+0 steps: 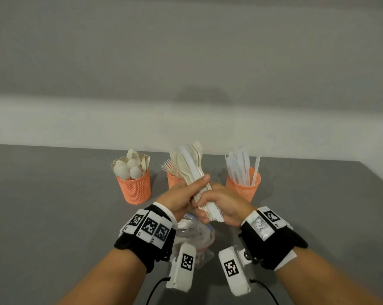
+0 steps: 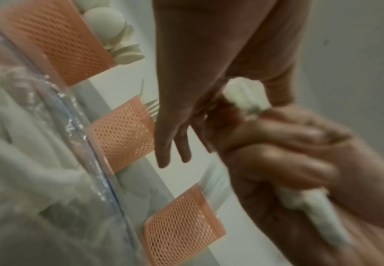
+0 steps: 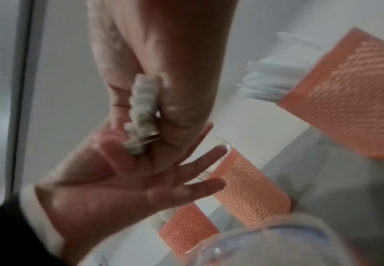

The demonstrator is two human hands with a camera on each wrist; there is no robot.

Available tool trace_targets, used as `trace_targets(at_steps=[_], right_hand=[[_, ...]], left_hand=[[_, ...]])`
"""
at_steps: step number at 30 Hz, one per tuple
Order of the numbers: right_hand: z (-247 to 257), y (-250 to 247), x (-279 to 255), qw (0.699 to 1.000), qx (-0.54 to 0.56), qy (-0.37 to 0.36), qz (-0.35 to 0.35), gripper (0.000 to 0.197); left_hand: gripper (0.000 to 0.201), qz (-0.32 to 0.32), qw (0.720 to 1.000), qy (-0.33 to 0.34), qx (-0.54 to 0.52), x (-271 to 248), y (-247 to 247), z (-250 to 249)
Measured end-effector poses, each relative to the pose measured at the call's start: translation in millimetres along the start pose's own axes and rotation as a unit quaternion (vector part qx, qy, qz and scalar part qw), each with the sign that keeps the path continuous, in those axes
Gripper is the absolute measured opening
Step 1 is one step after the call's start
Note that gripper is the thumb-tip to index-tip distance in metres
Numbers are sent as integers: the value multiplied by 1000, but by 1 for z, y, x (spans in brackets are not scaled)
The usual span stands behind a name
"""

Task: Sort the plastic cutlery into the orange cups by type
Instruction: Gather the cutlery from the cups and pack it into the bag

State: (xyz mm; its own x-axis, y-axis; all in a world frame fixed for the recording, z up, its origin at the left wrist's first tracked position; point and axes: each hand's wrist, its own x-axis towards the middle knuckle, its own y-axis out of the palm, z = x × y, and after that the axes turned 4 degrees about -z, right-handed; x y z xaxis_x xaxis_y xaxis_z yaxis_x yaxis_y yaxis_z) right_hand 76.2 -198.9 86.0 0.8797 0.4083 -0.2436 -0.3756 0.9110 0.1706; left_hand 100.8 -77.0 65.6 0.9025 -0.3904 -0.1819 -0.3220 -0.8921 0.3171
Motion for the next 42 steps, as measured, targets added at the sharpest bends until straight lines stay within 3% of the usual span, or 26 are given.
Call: trace_targets(at_steps=[2,5,7,9,11,13,16,18,21,27,33,36,42], right_hand=[[0,5,-3,999,20,16,41,12],[-2,8,-3,998,-27,35,50,30],[-3,3,-5,996,-55,58,46,42],[-5,-2,-5,988,-148,45,-4,42],[-9,-4,-2,937,-327,-43,-119,30],[-13,-5,1,870,-412,-161,-219,17],[-15,1,2,808,-435,-277,-286,13],[-12,5,1,775,-450,-345,-279,16],[-9,9,1,787,-463,-346,-217,24],[-4,3,4,816,-469,-260,-218,32],[1,-1,3,854,-391,-252,-231,19],[2,0,2,877,-337,-240,-244,18],[5,-1,6,870,-374,-215,-241,19]], left_hand=[[39,11,1000,-6,-23,-2,-4,-1],[22,15,997,-8,-79,0,-8,-1],[23,8,993,6,-118,2,-10,-2],[26,-6,990,20,-139,3,-13,-2],[24,-24,986,22,-161,6,-15,0],[19,-34,982,16,-183,7,-16,0],[30,-38,979,24,-200,8,-14,-2],[44,-45,976,22,-211,8,-12,-2],[44,-46,973,18,-224,7,-11,-4],[65,-32,962,17,-270,5,-5,-7],[52,-5,954,-14,-298,3,-3,-4],[33,9,961,-26,-274,1,4,-7],[32,-17,973,-26,-230,-2,8,-6]])
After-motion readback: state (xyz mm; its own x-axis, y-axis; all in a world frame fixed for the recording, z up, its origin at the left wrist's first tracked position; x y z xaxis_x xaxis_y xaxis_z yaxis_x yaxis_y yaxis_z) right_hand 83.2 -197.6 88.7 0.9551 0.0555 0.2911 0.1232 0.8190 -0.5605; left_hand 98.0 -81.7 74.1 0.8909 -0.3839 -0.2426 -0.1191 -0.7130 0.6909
